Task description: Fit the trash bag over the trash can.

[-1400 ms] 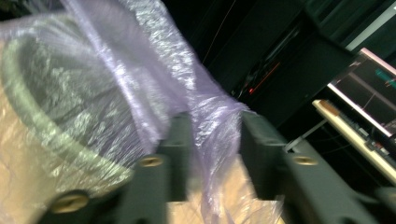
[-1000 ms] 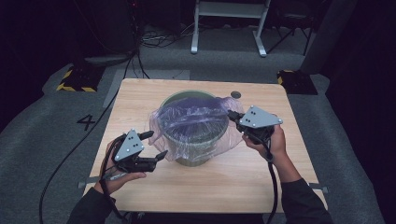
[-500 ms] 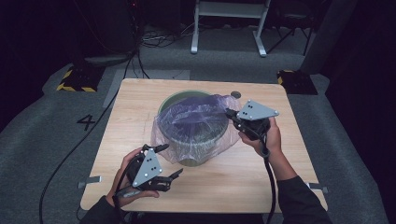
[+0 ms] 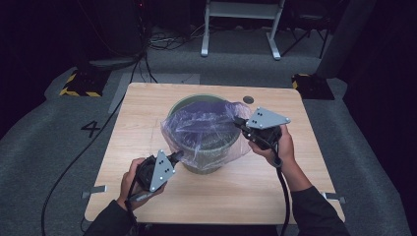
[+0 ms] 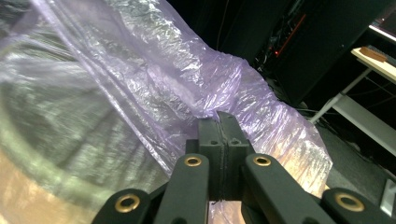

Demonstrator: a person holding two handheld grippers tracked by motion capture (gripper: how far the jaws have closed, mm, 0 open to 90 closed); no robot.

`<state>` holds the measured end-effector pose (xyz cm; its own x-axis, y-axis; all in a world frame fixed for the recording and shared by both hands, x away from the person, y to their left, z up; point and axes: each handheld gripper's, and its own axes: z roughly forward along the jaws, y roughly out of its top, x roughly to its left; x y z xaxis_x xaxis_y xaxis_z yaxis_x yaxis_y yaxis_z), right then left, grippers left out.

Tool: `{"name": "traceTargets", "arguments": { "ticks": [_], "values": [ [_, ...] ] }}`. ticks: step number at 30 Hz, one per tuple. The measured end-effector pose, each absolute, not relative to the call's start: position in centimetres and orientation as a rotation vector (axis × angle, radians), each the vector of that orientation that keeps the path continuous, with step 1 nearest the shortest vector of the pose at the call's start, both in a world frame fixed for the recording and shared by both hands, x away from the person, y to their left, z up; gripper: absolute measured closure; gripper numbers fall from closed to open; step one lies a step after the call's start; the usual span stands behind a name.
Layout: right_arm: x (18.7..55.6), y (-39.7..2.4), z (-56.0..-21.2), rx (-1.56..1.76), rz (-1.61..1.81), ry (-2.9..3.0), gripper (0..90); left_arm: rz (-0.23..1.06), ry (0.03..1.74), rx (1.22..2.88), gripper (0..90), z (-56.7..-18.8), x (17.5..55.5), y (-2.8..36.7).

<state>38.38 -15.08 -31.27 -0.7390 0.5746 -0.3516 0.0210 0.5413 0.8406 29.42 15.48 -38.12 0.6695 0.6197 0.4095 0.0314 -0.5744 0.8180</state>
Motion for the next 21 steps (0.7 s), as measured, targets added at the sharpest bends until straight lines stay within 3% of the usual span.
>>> {"name": "traceTargets", "arguments": {
  "ticks": [21],
  "values": [
    [44.6,-15.5,-30.4,0.709,1.137,2.188,88.0,0.672,0.525,2.234,90.0,-42.3,33.0,17.7]
  ]
}}
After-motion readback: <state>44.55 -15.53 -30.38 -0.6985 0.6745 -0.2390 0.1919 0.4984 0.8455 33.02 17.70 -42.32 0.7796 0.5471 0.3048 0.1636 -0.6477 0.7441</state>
